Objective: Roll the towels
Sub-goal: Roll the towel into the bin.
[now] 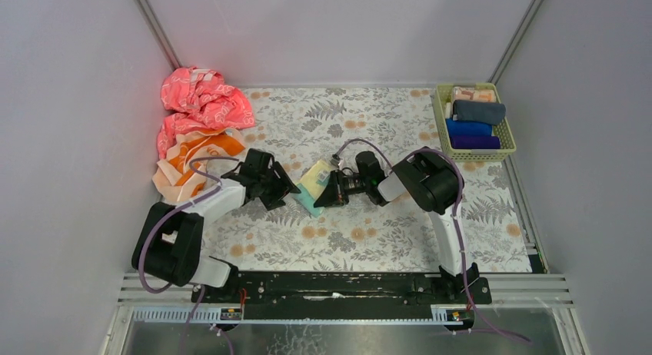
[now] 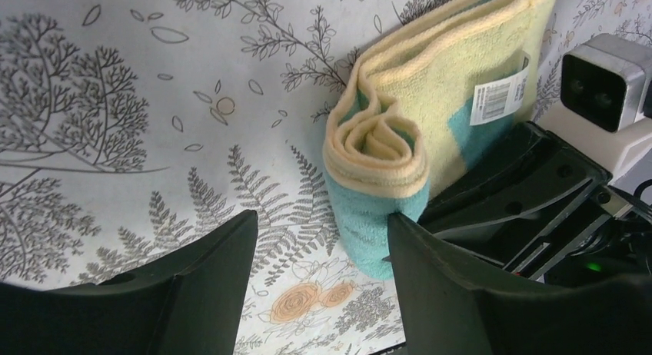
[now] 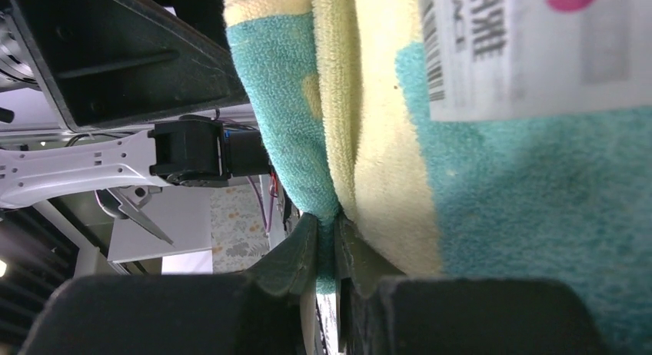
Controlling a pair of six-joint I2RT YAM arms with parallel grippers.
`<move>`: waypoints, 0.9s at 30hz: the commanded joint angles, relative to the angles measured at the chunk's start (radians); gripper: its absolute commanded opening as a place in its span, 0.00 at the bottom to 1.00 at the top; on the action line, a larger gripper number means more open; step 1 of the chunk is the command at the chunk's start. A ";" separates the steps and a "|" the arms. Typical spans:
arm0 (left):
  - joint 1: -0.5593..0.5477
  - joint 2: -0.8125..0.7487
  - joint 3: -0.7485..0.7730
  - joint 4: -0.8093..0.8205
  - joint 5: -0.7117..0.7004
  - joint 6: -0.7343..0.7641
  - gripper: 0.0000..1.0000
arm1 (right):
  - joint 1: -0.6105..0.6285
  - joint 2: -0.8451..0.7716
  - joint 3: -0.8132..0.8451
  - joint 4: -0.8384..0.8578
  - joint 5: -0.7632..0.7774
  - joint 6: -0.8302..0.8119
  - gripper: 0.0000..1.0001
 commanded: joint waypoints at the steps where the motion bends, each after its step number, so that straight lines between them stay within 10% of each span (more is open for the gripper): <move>1: -0.006 0.047 0.031 0.096 -0.002 -0.015 0.61 | -0.005 0.005 0.026 -0.173 0.024 -0.104 0.06; 18: -0.009 0.165 -0.031 0.106 -0.041 -0.015 0.51 | 0.088 -0.368 0.237 -1.059 0.535 -0.740 0.40; 27: -0.009 0.160 -0.029 0.093 -0.043 -0.011 0.50 | 0.368 -0.512 0.227 -1.078 1.062 -1.025 0.53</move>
